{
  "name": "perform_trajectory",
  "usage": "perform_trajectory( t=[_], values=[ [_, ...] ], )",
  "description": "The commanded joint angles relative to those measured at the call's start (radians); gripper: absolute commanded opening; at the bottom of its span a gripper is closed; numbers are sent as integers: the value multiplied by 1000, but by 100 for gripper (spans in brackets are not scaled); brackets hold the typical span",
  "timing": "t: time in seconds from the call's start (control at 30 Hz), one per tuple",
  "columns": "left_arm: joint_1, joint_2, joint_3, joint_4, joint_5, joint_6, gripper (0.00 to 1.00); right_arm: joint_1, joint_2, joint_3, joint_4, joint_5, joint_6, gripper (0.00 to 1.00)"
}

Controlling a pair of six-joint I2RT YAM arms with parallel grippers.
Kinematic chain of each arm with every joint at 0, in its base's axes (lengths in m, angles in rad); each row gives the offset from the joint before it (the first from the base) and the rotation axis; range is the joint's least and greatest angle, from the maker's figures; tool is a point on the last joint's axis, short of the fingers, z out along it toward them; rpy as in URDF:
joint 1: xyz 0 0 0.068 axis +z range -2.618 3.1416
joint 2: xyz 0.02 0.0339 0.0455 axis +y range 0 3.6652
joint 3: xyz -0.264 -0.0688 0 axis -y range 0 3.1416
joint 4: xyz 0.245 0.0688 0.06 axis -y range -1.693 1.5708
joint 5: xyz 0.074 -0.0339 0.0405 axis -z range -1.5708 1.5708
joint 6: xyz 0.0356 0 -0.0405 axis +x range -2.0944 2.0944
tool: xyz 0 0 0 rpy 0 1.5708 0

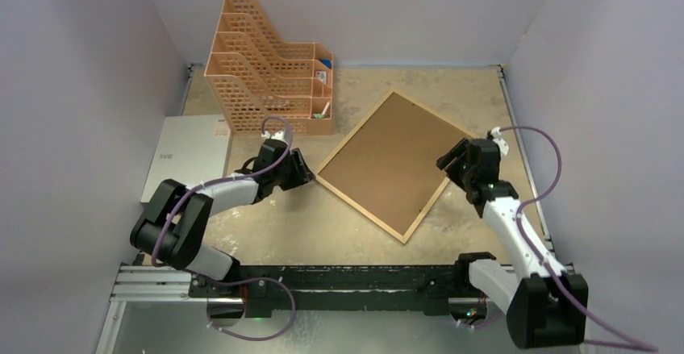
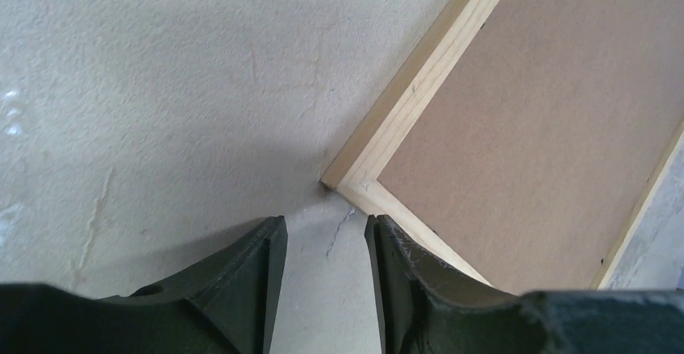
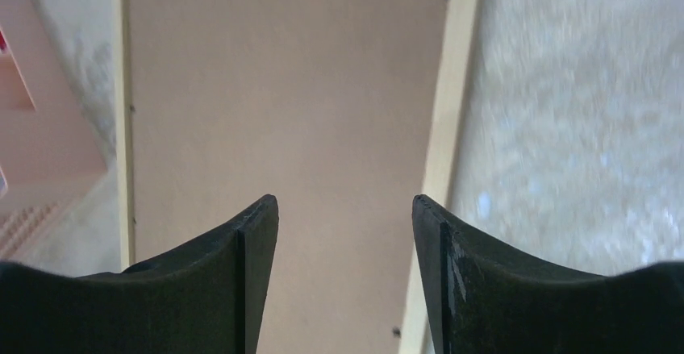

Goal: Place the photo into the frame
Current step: Adjust the photo frame at the center of the board.

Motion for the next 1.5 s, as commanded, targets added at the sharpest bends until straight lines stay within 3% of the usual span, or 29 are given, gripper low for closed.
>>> perform_trajectory(
  t=[0.0,0.17,0.33,0.5,0.73,1.0,1.47],
  values=[
    [8,-80,-28,-47,-5,23,45,2,208,174,172,103,-106,65],
    [9,-136,-70,-62,77,15,39,-1,634,515,153,164,-225,64],
    [7,-159,-115,-58,160,-3,37,-6,903,755,140,230,-282,63],
    [5,-149,-127,-35,234,-21,38,-35,1064,919,82,273,-295,62],
    [5,-106,-112,4,287,-19,42,-86,1135,964,110,253,-319,62],
    [5,-73,-114,63,265,-52,47,-111,1152,887,57,194,-286,62],
    [8,-81,-101,58,58,-88,47,-126,797,313,229,71,-211,59]
  ],
)
